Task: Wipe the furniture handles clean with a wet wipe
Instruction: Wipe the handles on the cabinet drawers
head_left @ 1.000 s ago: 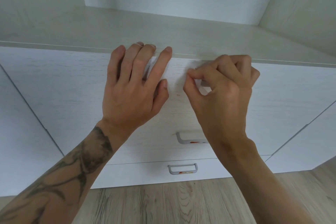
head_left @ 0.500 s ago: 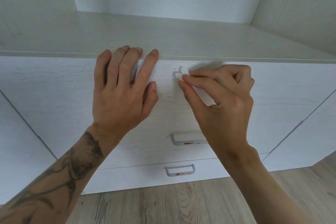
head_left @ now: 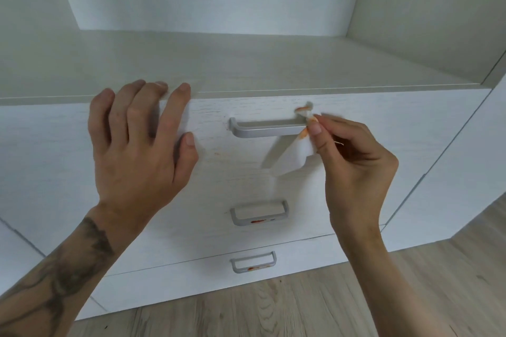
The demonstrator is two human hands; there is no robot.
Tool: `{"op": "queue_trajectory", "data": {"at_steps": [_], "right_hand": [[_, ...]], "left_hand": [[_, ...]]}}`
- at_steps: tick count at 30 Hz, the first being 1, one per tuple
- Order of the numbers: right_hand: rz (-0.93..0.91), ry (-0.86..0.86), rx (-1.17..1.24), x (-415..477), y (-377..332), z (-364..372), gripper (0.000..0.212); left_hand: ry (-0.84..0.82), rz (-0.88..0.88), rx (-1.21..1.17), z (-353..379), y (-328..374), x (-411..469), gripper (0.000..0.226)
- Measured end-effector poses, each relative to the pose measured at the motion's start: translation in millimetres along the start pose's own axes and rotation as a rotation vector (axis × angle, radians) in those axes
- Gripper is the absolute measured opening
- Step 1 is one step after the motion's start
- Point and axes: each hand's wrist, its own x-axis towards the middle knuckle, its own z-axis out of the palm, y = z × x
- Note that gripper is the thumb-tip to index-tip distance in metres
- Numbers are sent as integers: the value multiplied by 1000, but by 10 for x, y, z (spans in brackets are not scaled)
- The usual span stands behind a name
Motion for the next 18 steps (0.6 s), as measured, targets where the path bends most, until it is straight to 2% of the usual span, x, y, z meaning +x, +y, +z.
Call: {"op": "queue_trajectory", "data": {"at_steps": [3,7,13,18], "right_hand": [[71,-9,59,-20,18,11,13],[31,-26,-60,-95,17,1,21],[65,-80,-49,-57,-5,-37,22],[-10,-44,-113,-91,-8,-59,24]], "left_hand": [[3,6,-1,9,-1,6,54],[6,4,-5,12,-4,3,53],[8,5,0,17,-1,15,53],[6,3,7,-5,5,19,52]]}}
